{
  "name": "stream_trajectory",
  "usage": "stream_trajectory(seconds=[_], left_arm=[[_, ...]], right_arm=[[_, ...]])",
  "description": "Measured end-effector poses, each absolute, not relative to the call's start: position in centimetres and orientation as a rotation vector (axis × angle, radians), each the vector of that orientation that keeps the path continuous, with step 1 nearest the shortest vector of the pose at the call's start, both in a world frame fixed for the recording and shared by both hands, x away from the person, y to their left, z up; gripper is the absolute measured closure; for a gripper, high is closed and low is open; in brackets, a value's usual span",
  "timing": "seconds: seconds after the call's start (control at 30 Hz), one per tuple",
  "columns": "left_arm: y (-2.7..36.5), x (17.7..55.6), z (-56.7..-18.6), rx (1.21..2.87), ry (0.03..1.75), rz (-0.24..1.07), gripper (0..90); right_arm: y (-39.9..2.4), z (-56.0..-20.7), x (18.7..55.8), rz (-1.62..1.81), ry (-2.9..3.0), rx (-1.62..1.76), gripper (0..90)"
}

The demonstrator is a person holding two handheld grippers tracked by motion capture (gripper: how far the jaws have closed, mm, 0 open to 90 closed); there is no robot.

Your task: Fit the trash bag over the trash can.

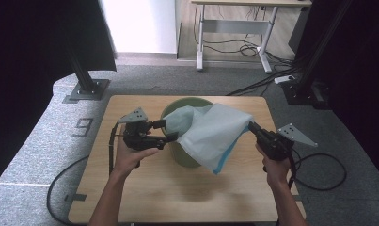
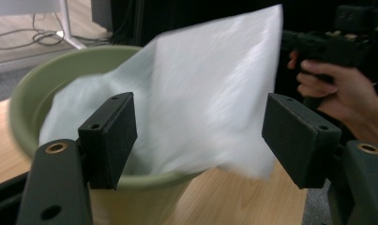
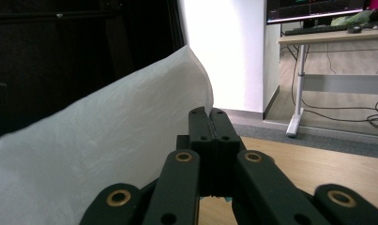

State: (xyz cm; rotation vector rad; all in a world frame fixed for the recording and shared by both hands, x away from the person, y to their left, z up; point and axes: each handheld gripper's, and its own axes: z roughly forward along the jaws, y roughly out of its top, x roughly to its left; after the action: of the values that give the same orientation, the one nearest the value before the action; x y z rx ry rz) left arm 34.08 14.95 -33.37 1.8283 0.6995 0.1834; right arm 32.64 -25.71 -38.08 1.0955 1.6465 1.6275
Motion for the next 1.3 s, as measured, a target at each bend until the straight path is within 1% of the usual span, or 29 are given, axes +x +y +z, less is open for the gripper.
stream_trajectory(seconds=[0.17,0.4,0.6,0.7,0.8,0.87,0.9,0.97,1.23,1.3], left_arm=[[11.7,33.7,-33.5,1.877,0.657,0.169,26.0],[7.5,34.4,-35.0,1.941,0.646,0.143,23.6],[6.1,35.2,-35.5,1.962,0.683,0.170,24.5],[5.7,35.3,-35.8,1.972,0.693,0.179,26.4],[5.4,35.5,-36.1,1.982,0.723,0.198,33.0],[5.4,35.6,-36.3,1.975,0.733,0.204,42.0],[5.4,35.6,-36.3,1.975,0.733,0.204,49.9],[5.6,35.6,-36.2,1.961,0.722,0.199,59.5],[6.0,36.0,-35.5,1.916,0.716,0.146,81.3],[6.1,36.3,-35.5,1.916,0.717,0.132,84.3]], right_arm=[[-24.2,-38.4,32.4,1.651,1.686,1.085,88.4],[-21.6,-38.6,32.1,1.642,1.752,1.024,88.4],[-21.2,-38.7,32.1,1.660,1.759,1.025,88.4],[-21.1,-38.7,31.9,1.666,1.761,1.019,88.4],[-21.0,-38.6,31.8,1.676,1.763,1.016,88.4],[-20.9,-38.6,31.8,1.684,1.764,1.016,88.4],[-20.9,-38.6,31.8,1.684,1.764,1.016,88.4],[-20.9,-38.6,31.8,1.680,1.766,1.012,88.4],[-21.1,-38.7,32.0,1.659,1.773,1.024,88.2],[-21.2,-38.7,32.0,1.666,1.779,1.026,87.3]])
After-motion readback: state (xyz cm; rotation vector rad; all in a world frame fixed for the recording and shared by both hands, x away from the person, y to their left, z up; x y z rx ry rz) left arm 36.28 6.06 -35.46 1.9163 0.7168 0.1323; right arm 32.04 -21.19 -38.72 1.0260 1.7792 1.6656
